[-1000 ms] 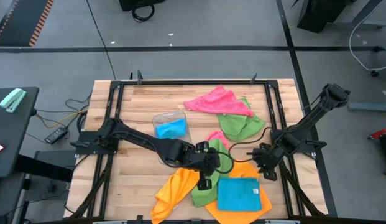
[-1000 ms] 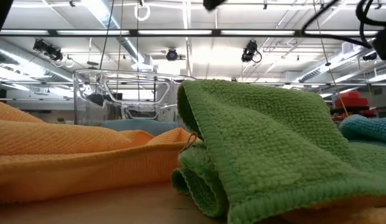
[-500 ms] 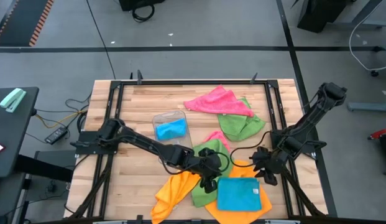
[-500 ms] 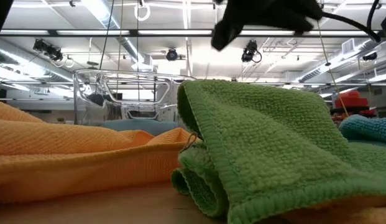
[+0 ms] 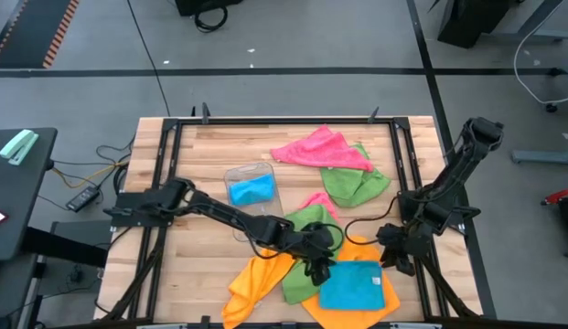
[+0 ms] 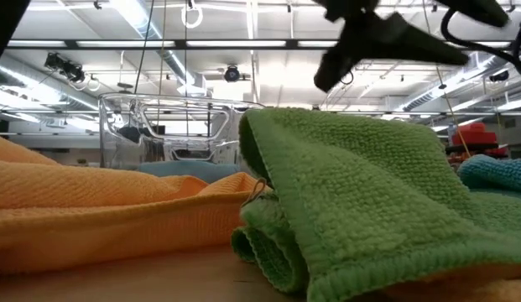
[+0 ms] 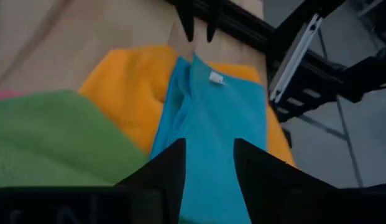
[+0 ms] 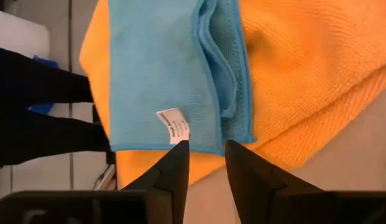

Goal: Fold microfiber towels
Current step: Fold the blue towel

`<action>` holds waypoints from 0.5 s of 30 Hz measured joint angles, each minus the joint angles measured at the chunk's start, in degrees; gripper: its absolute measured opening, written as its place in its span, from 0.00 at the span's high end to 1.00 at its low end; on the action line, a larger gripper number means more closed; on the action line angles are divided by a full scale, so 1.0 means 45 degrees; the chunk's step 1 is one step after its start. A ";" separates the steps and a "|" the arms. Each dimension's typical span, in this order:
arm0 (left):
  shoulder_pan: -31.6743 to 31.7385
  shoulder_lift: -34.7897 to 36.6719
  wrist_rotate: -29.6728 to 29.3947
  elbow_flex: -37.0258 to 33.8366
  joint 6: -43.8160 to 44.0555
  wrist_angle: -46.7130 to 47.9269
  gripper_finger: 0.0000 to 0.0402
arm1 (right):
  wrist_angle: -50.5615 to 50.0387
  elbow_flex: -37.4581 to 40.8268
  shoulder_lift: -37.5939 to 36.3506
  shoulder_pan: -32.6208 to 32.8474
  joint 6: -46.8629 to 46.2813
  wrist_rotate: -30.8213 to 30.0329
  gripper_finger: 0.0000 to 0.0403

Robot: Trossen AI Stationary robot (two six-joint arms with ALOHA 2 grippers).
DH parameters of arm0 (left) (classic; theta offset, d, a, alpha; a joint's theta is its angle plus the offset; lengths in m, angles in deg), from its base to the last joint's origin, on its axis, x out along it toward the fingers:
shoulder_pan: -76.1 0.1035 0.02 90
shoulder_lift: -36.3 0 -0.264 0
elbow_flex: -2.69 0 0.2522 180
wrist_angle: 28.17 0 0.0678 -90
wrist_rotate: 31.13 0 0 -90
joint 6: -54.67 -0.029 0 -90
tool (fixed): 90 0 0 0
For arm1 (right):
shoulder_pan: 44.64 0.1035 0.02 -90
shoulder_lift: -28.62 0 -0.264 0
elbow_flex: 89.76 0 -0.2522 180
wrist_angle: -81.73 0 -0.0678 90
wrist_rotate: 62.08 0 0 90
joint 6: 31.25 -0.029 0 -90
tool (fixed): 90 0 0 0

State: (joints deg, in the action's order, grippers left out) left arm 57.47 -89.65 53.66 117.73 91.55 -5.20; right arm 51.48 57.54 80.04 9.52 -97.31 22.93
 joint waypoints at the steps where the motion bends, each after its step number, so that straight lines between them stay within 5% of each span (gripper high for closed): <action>1: 0.0014 -0.0174 0.0025 0.0209 -0.0004 0.0257 0.64 | 0.0009 -0.0009 -0.0041 0.0103 0.0000 -0.0023 0.72; 15: 0.0288 -0.1696 0.0803 0.0681 -0.0343 0.0292 0.65 | -0.0256 -0.0029 -0.0131 0.0605 -0.0131 -0.0097 0.71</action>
State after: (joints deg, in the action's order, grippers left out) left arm 58.77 -97.28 57.27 120.79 90.01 -3.89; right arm 50.33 57.41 79.45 12.24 -97.90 22.50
